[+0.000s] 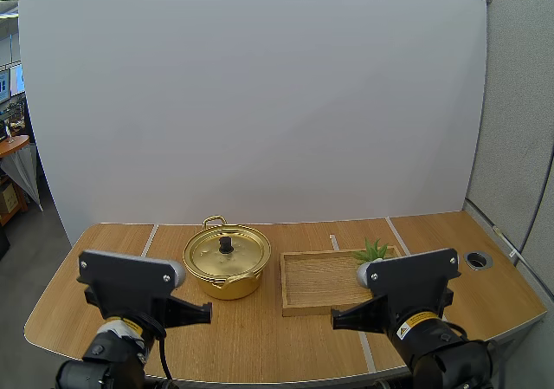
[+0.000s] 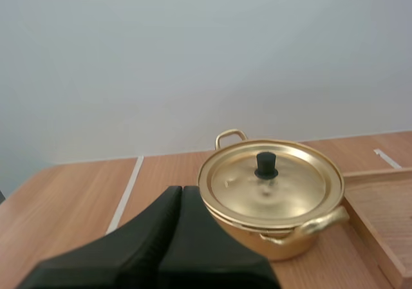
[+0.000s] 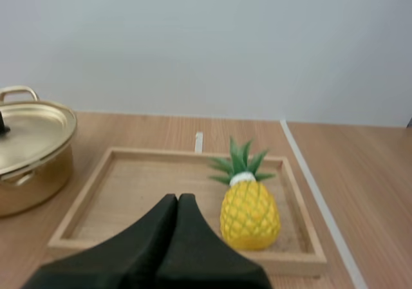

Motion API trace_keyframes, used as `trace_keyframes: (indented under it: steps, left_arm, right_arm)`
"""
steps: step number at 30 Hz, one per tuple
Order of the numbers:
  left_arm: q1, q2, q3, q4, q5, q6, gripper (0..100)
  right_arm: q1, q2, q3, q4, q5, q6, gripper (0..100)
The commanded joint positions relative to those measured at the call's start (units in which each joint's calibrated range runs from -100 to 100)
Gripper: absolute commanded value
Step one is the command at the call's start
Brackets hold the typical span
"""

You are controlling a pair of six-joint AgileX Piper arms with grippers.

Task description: Open the pot, put the pineapple inside, and close it

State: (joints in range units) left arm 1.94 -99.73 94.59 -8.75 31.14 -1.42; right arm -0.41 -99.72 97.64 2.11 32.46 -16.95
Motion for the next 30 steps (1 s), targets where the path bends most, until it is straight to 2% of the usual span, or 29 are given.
trace_keyframes:
  steps: [1, 5, 12, 23, 26, 30]
  left_arm:
    - [0.00, -0.3, -6.7, 0.5, -0.8, 1.0, 0]
    - [0.00, -0.3, -13.1, 0.5, 3.0, 1.0, 0]
    - [0.00, -0.3, -26.0, 0.5, 12.5, 1.1, 0]
    - [0.00, -0.3, -47.7, 0.5, 45.3, 1.1, 0]
    - [0.00, -0.3, -51.4, 0.3, 50.2, 1.1, 0]
    - [0.00, -0.3, -51.9, 0.0, 50.7, 1.1, 0]
  right_arm:
    - [-0.1, -0.3, -10.2, -0.6, -0.6, -0.1, 0]
    - [-0.1, -0.3, -17.6, -0.6, 4.3, -0.1, 0]
    - [-0.1, -0.3, -31.3, -0.9, 22.1, -0.1, 0]
    - [-0.1, -0.3, -49.5, -1.8, 48.5, -0.1, 0]
    - [-0.1, -0.3, -52.6, -1.8, 54.6, -0.1, 0]
    - [-0.1, -0.3, -53.3, -1.8, 57.9, -0.1, 0]
